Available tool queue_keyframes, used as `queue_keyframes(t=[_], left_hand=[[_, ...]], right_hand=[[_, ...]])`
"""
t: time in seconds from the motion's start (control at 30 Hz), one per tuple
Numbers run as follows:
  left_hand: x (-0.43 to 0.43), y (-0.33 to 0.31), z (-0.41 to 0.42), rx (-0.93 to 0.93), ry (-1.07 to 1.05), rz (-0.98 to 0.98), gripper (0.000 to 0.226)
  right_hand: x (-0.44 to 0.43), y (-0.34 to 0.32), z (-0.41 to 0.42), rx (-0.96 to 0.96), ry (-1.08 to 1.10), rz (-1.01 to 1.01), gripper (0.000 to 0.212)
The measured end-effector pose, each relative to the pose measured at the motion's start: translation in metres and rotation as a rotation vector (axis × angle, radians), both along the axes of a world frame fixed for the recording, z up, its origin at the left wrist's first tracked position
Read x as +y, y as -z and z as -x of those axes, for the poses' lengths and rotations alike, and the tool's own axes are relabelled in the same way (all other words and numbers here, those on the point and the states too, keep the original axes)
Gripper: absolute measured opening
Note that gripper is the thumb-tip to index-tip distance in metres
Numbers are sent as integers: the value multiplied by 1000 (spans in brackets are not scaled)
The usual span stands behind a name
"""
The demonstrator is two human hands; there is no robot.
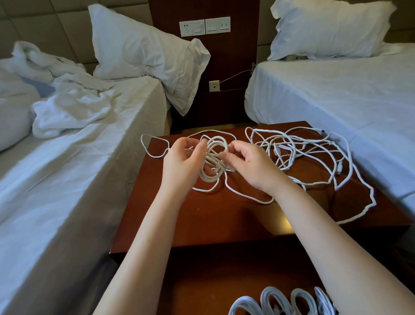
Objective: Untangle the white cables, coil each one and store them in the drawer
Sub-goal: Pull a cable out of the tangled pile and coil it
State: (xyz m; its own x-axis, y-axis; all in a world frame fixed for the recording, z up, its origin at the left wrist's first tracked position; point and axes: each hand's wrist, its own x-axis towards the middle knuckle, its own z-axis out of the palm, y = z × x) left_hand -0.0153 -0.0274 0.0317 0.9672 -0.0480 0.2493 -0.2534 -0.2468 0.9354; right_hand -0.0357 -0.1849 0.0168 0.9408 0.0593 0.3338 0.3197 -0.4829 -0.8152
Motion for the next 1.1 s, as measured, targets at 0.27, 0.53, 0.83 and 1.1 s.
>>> queue_keyframes(t=[0.27,0.53,0.83,1.1], left_hand=[[-10,5,-5,189,91,20,45],[-2,3,-9,344,124,-51,40],[-4,5,-11,178,-113,-57,40],[-2,19,-14,114,-179,-255,37]], right_hand=[[4,0,1,-87,44,3,19],[4,4,1,-71,11,81,23],[5,4,1,-105,110,365,21],[7,-3,6,-175,28,398,14]])
